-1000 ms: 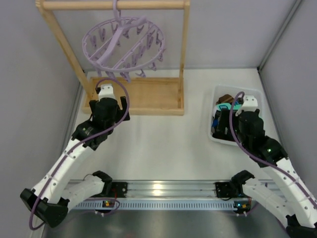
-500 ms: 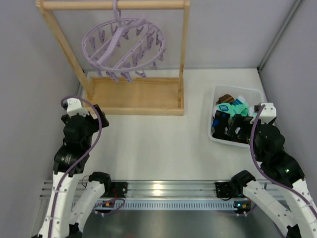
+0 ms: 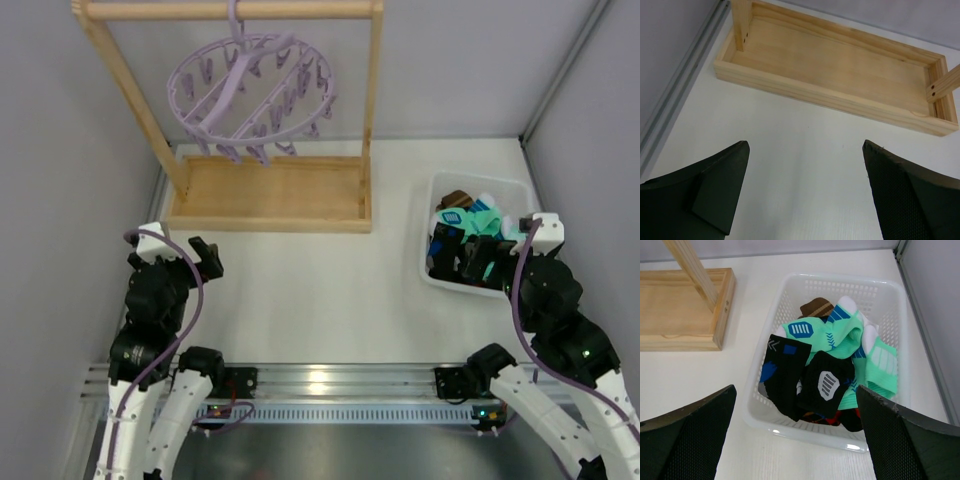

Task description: Remove the socks clipped to the hanger

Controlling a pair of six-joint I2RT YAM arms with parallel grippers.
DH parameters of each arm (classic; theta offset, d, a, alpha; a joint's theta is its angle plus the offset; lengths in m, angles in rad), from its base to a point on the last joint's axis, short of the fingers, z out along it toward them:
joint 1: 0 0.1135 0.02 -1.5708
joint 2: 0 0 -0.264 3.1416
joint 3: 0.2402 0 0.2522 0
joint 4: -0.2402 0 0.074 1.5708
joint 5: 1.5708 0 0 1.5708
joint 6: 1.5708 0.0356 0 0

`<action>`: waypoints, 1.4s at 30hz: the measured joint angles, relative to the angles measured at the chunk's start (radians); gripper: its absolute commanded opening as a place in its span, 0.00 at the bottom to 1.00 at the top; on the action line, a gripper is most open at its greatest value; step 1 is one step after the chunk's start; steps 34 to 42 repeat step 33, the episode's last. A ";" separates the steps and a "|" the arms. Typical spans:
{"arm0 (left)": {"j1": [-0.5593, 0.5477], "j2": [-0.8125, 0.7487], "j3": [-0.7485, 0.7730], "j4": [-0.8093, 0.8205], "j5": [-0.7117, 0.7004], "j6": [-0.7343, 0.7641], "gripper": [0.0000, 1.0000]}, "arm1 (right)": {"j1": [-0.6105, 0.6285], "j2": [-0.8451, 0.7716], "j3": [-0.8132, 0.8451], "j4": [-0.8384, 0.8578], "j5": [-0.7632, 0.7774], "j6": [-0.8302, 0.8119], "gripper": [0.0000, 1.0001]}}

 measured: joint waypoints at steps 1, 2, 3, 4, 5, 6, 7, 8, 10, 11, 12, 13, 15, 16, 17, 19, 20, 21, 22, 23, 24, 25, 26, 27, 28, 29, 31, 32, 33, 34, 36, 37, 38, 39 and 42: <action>-0.003 0.007 0.000 0.000 0.006 0.000 0.98 | 0.001 -0.006 0.000 0.000 0.000 -0.001 0.99; -0.005 0.014 0.000 0.000 0.013 0.000 0.98 | 0.003 -0.013 0.000 0.000 0.000 -0.001 1.00; -0.006 0.019 0.000 0.000 0.020 0.000 0.98 | 0.003 -0.019 0.000 0.000 0.000 -0.001 0.99; -0.006 0.023 -0.001 0.000 0.025 0.000 0.98 | 0.003 -0.022 0.000 0.000 0.000 -0.001 0.99; -0.006 0.024 -0.001 0.000 0.028 0.000 0.98 | 0.003 -0.024 0.000 0.000 0.000 -0.002 0.99; -0.006 0.024 -0.001 0.000 0.032 0.000 0.98 | 0.003 -0.026 0.000 0.000 0.000 -0.002 0.99; -0.006 0.024 -0.001 0.000 0.033 0.000 0.98 | 0.003 -0.026 0.000 0.000 0.000 -0.002 0.99; -0.006 0.024 -0.001 0.000 0.035 0.000 0.98 | 0.003 -0.026 0.000 0.000 -0.001 -0.002 0.99; -0.006 0.024 -0.002 0.000 0.039 0.000 0.98 | 0.003 -0.026 0.000 0.000 -0.001 -0.002 0.99; -0.006 0.024 -0.002 0.000 0.041 0.000 0.98 | 0.003 -0.026 0.000 0.000 -0.001 -0.002 0.99; -0.006 0.024 -0.002 0.000 0.042 0.000 0.98 | 0.003 -0.026 0.000 0.000 -0.001 -0.002 1.00; -0.006 0.024 -0.002 0.000 0.046 0.000 0.98 | 0.003 -0.026 0.000 0.000 -0.001 -0.002 0.99; -0.007 0.024 -0.002 0.000 0.047 0.000 0.98 | 0.003 -0.026 0.000 0.000 -0.001 -0.002 0.99; -0.007 0.024 -0.002 0.000 0.050 0.000 0.98 | 0.003 -0.026 0.000 0.000 -0.001 -0.002 1.00; -0.007 0.024 -0.002 0.000 0.051 0.000 0.98 | 0.003 -0.026 0.000 0.000 -0.001 -0.002 0.99; -0.007 0.024 -0.002 0.000 0.053 0.000 0.98 | 0.003 -0.026 0.000 0.000 -0.002 -0.002 0.99; -0.007 0.024 -0.002 0.000 0.053 0.000 0.98 | 0.003 -0.026 0.000 0.000 -0.002 -0.002 0.99; -0.007 0.024 -0.002 0.000 0.053 0.000 0.98 | 0.003 -0.026 0.000 0.000 -0.002 -0.002 0.99; -0.007 0.024 -0.002 0.000 0.053 0.000 0.98 | 0.003 -0.026 0.000 0.000 -0.003 -0.002 1.00; -0.007 0.024 -0.002 0.000 0.053 0.000 0.98 | 0.003 -0.026 0.000 0.000 -0.005 -0.002 0.99; -0.007 0.024 -0.002 0.000 0.053 0.000 0.98 | 0.003 -0.026 0.000 0.000 -0.006 -0.002 0.99; -0.007 0.024 -0.002 0.000 0.053 0.000 0.98 | 0.003 -0.026 0.000 0.000 -0.008 -0.002 1.00; -0.007 0.024 -0.002 0.000 0.053 0.000 0.98 | 0.003 -0.026 0.000 0.000 -0.009 -0.002 0.99; -0.007 0.024 -0.002 0.000 0.053 0.000 0.98 | 0.003 -0.026 0.000 0.000 -0.010 -0.002 1.00; -0.007 0.024 -0.002 0.000 0.053 0.000 0.98 | 0.003 -0.026 0.000 0.000 -0.010 -0.002 0.99; -0.007 0.024 -0.002 0.000 0.053 0.000 0.98 | 0.003 -0.026 0.000 0.000 -0.010 -0.002 0.99; -0.007 0.024 -0.002 0.000 0.053 0.000 0.98 | 0.003 -0.026 0.000 0.000 -0.010 -0.002 1.00; -0.007 0.024 -0.002 0.000 0.053 0.000 0.98 | 0.003 -0.026 0.000 0.000 -0.011 -0.002 0.99; -0.007 0.024 -0.002 0.000 0.053 0.000 0.98 | 0.003 -0.026 0.000 0.000 -0.011 -0.002 0.99; -0.007 0.024 -0.002 0.000 0.053 0.000 0.98 | 0.003 -0.026 0.000 0.000 -0.011 -0.002 0.99; -0.007 0.024 -0.002 0.000 0.053 0.000 0.98 | 0.003 -0.026 0.000 0.000 -0.011 -0.002 0.99; -0.007 0.024 -0.002 0.000 0.053 0.000 0.98 | 0.003 -0.026 0.000 0.000 -0.011 -0.002 0.99; -0.007 0.024 -0.002 0.000 0.053 0.000 0.98 | 0.003 -0.026 0.000 0.000 -0.011 -0.002 0.99; -0.007 0.024 -0.002 0.000 0.053 0.000 0.98 | 0.003 -0.026 0.000 0.000 -0.011 -0.002 0.99; -0.007 0.024 -0.002 0.000 0.053 0.000 0.98 | 0.003 -0.026 0.000 0.000 -0.011 -0.002 0.99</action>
